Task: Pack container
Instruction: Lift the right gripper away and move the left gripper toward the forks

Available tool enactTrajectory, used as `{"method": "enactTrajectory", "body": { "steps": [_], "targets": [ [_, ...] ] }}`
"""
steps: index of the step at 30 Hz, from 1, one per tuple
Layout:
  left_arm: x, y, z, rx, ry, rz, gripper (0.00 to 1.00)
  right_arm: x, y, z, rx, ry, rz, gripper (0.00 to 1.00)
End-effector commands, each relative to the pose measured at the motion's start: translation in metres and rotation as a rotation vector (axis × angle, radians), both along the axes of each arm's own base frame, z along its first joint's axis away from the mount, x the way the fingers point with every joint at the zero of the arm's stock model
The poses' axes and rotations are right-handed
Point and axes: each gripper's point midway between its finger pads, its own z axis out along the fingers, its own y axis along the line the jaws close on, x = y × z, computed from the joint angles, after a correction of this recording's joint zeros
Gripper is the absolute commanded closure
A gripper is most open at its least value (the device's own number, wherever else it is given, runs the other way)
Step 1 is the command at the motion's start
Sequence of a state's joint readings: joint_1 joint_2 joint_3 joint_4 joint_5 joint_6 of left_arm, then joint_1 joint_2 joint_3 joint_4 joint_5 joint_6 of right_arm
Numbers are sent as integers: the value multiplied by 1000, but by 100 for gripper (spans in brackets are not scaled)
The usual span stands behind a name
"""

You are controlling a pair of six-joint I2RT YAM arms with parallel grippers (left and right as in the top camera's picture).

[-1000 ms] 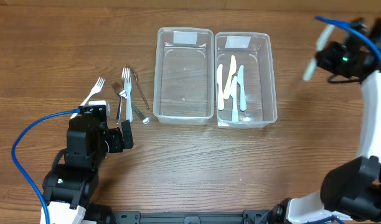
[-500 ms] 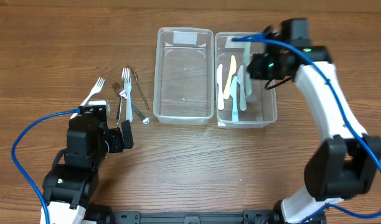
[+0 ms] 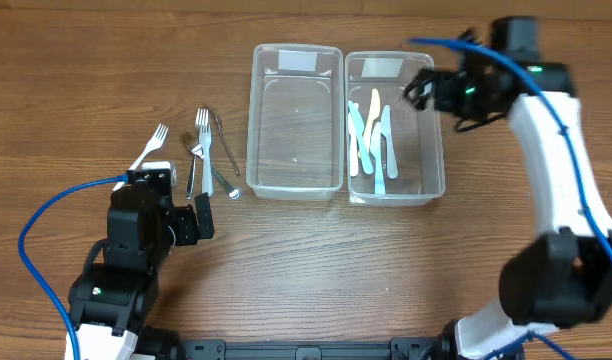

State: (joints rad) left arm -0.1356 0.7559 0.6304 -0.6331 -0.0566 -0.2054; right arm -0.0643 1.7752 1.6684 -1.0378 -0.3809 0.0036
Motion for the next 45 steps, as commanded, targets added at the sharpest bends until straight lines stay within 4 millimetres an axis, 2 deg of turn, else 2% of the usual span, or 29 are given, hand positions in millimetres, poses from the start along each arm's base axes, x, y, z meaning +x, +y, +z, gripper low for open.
{"method": "enactTrajectory", "body": {
  "steps": [1, 4, 7, 11, 13, 17, 20, 25, 29, 32, 36, 40, 45],
  "targets": [
    [4, 1, 11, 14, -25, -5, 0, -12, -16, 110, 10, -268, -35, 0],
    [4, 1, 11, 13, -26, -4, 0, -26, -27, 147, -6, -368, -64, 0],
    [6, -6, 13, -34, -35, -19, 0, -42, -39, 173, -28, -434, -101, 0],
    [1, -21, 11, -92, -15, -86, 0, -64, -66, 194, -101, -487, -197, 0],
    [-3, -37, 12, -157, -3, -158, 0, -76, -81, 203, -146, -505, -258, 0],
    [-6, -52, 19, -217, -3, -223, 0, -82, -85, 205, -154, -506, -274, 0],
    [-2, -46, 33, -192, -32, -198, 0, -84, -84, 200, -150, -481, -273, 0],
    [2, -7, 78, -40, -60, -25, 0, -88, -83, 192, -145, -443, -272, 0],
    [-4, 28, 100, 109, 27, 116, 0, -88, -83, 192, -145, -442, -272, 0],
    [-5, 33, 109, 149, 99, 123, 0, -88, -83, 192, -145, -442, -272, 0],
    [7, 31, 119, 216, 104, 54, 0, -88, -83, 192, -145, -442, -272, 0],
    [20, 31, 109, 271, 141, 2, 0, -88, -83, 192, -145, -442, -272, 0],
    [40, 42, 59, 303, 343, -61, 0, -88, -83, 192, -145, -442, -272, 0]
  ]
}}
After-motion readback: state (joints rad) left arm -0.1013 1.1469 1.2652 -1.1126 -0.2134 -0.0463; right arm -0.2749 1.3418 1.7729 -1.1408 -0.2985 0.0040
